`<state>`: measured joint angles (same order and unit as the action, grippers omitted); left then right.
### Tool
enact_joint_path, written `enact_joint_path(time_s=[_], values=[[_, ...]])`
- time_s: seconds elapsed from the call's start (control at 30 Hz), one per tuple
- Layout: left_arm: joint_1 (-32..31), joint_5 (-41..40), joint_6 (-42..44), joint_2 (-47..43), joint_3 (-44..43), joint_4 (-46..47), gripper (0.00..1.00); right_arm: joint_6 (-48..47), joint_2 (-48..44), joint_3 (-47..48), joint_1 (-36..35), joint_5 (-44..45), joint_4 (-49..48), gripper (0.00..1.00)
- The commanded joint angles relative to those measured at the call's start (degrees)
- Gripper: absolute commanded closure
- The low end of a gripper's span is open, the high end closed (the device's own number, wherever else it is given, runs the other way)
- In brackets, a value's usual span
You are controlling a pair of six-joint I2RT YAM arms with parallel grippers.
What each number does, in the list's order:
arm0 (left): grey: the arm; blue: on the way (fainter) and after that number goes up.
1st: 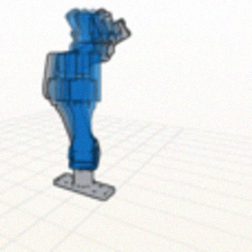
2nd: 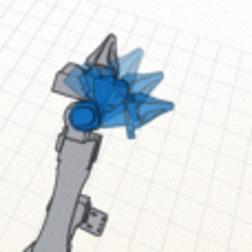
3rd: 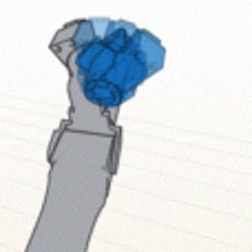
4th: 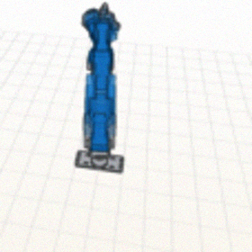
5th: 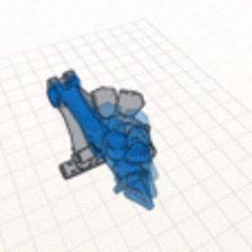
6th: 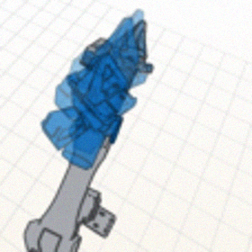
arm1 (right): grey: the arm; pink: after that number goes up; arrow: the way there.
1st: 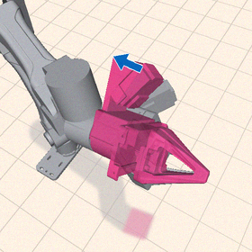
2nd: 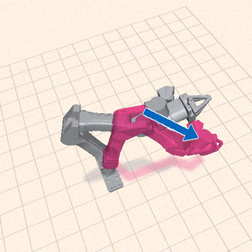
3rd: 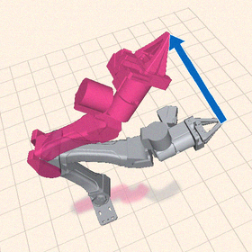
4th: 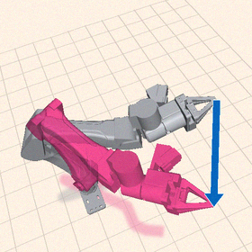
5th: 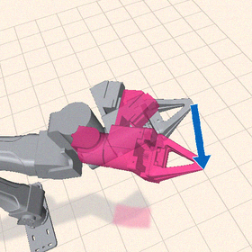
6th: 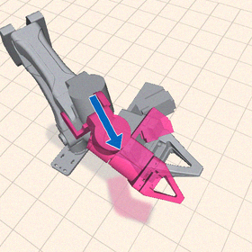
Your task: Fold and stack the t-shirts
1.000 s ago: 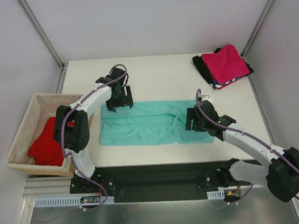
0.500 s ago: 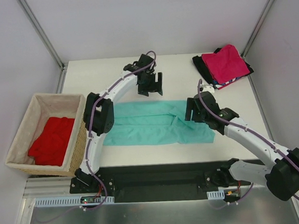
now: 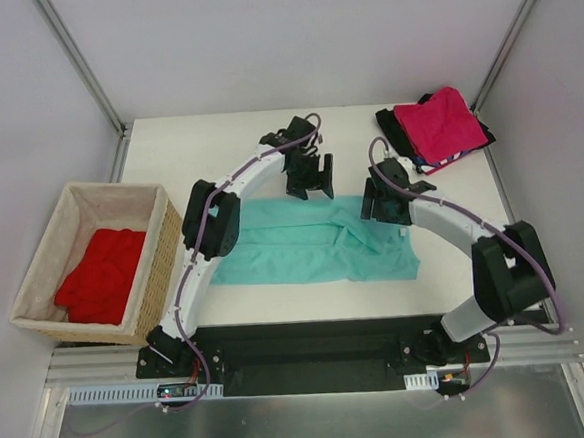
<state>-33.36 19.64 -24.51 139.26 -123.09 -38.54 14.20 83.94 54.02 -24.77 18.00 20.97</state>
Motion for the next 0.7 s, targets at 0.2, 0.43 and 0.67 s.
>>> enact_joint_path(time_s=[0.2,0.43,0.67], values=[[-1.00,1.02,-0.63,-9.97,4.43,0.31,0.21,-1.45,12.21,11.54,2.71,-4.29,-2.51,0.25],[-1.09,-0.83,-0.53,-12.34,5.05,0.31,0.21,-1.98,15.55,14.88,2.71,-4.64,-1.55,0.25],[-1.70,2.42,-1.94,-10.68,4.17,1.89,0.21,-1.54,15.90,13.66,2.72,-4.90,-2.51,0.26]])
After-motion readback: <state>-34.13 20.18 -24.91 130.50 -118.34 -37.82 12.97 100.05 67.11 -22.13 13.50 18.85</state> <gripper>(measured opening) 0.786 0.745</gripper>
